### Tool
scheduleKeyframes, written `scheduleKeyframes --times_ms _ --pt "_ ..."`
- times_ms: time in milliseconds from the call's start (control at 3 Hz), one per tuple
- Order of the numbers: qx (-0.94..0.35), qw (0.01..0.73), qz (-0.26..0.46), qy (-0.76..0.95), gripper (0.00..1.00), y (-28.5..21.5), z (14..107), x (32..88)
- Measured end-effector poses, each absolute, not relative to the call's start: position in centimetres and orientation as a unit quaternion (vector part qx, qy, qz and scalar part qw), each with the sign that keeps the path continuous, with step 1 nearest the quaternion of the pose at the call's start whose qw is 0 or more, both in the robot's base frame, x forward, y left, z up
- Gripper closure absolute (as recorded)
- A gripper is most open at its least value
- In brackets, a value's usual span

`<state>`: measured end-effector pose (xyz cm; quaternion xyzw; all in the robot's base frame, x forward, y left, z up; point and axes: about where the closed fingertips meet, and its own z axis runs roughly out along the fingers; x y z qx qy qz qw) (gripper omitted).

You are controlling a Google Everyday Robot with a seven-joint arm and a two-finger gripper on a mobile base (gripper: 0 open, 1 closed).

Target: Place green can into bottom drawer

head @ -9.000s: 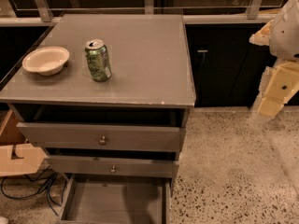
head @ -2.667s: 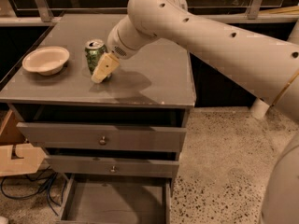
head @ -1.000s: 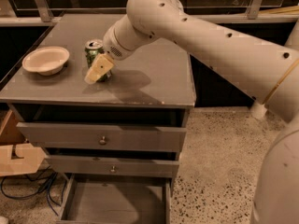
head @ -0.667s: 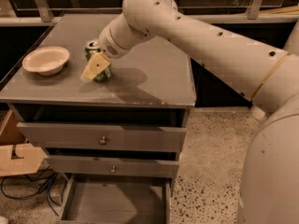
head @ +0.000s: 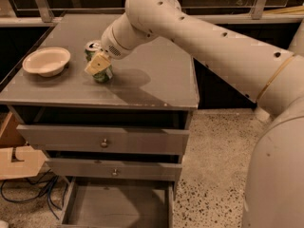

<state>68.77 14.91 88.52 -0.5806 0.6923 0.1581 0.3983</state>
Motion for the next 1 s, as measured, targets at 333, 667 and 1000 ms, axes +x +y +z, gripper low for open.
scheduleKeyframes --times_ms 333,667,1000 --pt "-0.581 0.398 0.158 0.692 0.64 14.91 88.52 68.77" --pt "-0.581 0.398 0.158 0.692 0.87 14.91 88.52 68.77" --pt "-0.581 0.399 0.156 0.692 1.00 14.91 88.63 68.69"
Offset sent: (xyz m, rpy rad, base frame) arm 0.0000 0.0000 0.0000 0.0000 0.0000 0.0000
